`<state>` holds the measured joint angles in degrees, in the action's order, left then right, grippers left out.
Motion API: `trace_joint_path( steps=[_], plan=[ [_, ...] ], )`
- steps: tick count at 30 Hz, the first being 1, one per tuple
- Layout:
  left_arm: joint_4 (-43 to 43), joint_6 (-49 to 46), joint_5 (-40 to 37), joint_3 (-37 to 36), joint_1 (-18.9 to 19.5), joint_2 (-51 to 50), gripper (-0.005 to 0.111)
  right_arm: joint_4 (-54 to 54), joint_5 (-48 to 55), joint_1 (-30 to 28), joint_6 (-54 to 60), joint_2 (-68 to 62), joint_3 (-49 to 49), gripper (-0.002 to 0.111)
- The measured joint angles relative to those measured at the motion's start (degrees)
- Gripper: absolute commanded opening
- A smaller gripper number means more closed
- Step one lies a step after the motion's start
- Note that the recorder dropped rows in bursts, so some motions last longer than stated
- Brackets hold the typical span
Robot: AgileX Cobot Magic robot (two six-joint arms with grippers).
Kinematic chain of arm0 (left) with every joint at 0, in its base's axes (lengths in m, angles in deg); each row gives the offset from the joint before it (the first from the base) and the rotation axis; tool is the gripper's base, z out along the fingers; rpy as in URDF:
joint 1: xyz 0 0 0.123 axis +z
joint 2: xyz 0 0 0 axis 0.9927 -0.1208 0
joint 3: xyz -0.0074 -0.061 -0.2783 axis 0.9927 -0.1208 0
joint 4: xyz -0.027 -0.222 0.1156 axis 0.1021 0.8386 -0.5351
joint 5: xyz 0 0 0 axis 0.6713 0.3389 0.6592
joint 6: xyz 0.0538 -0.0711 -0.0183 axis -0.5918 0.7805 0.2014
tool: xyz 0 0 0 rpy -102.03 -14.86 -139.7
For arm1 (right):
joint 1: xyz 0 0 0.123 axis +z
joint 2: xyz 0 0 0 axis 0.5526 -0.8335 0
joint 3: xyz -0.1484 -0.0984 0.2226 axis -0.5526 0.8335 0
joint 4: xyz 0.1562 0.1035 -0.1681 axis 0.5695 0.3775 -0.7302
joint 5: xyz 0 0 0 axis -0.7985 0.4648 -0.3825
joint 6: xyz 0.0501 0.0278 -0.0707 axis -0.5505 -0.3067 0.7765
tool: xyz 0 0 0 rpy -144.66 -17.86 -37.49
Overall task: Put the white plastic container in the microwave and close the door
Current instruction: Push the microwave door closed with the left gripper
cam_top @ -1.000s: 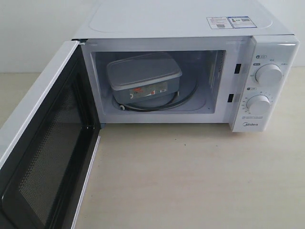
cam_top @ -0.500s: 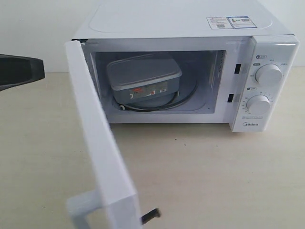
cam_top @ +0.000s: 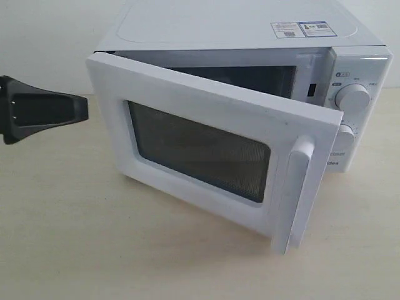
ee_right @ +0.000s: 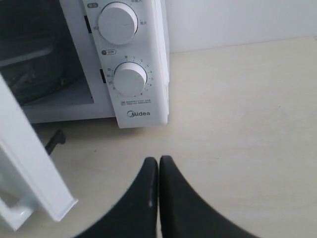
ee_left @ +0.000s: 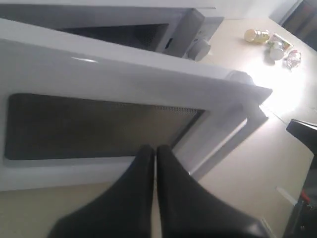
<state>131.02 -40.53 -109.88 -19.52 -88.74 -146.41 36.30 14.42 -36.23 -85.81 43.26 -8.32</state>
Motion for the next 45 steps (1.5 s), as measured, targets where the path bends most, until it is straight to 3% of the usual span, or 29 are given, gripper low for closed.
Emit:
trace_joint_path(
  steps=[8, 14, 24, 35, 40, 45],
  plan=[
    [16.18, -18.4, 2.91, 0.0, -7.4, -9.95, 0.004, 0.11, 0.0, 0.0, 0.0, 0.0, 0.0, 0.0],
    [19.05, -24.87, 4.93, 2.95, -10.73, -16.05, 0.004, 0.11, 0.0, 0.0, 0.0, 0.0, 0.0, 0.0],
    [19.4, -25.52, 7.2, 11.42, -11.45, -24.82, 0.004, 0.11, -3.57, 0.0, -0.23, 0.0, 0.0, 0.0],
    [14.99, -26.77, 11.28, 12.55, -11.45, -25.81, 0.004, 0.11, -35.94, 0.0, -1.96, 0.09, 0.0, 0.0],
    [14.07, -26.77, 13.29, 9.42, -11.45, -21.89, 0.004, -8.2, -29.87, -0.1, -6.9, -1.7, -5.42, 0.0],
    [13.95, -26.77, 14.36, 5.46, -11.45, -18.46, 0.004, -23.29, -28.45, 0.64, -19.0, -12.82, -15.09, 0.0]
  ],
)
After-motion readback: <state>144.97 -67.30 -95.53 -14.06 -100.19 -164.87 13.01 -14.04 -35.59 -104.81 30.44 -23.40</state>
